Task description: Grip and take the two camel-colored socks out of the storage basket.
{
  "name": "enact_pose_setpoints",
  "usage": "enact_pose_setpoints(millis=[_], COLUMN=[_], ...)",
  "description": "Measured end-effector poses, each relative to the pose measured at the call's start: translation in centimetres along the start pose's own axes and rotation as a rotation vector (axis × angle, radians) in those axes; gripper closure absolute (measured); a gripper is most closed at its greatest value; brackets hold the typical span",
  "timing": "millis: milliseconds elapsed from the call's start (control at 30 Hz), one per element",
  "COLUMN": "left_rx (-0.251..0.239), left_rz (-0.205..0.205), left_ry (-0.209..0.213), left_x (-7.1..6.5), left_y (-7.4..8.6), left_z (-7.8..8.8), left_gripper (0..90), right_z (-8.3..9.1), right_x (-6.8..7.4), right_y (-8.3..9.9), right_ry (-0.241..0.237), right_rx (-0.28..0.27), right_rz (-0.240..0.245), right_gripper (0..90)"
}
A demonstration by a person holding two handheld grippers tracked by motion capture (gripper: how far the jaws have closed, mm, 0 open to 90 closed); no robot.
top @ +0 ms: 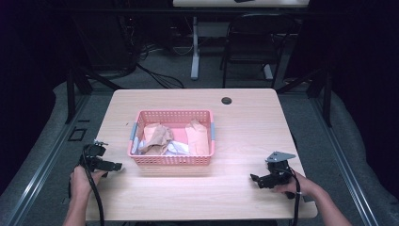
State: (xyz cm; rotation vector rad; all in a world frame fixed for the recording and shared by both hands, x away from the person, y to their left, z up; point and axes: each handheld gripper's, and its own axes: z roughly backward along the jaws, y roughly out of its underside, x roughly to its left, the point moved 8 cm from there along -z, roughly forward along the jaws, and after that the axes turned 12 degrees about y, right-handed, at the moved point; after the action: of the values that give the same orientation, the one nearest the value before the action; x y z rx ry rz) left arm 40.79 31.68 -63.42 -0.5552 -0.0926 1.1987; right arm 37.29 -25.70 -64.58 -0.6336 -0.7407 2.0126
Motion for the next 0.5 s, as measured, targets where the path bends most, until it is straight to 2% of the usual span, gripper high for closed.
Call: enact_pose_setpoints(millis=[300, 400, 500], left_rx=[-0.018, -0.037, -0.026], left_rz=[-0.009, -0.009, -0.017], left_ry=[0.016, 0.037, 0.047], left_x=[-0.5, -1.1, -1.5], left_y=[-1.1, -1.9, -2.3], left_z=[1.9, 2.8, 3.2], left_gripper=[0.1, 0.1, 0.0], right_z=[0.0, 0.0, 0.0], right_x=[0.0, 0.0, 0.0], right_y=[0.0, 0.0, 0.0], right_ry=[-0.003, -0.003, -0.003], right_rx=[0.003, 0.003, 0.003], right_rz=[0.003, 0.002, 0.002], right_gripper=[0.0, 0.0, 0.0])
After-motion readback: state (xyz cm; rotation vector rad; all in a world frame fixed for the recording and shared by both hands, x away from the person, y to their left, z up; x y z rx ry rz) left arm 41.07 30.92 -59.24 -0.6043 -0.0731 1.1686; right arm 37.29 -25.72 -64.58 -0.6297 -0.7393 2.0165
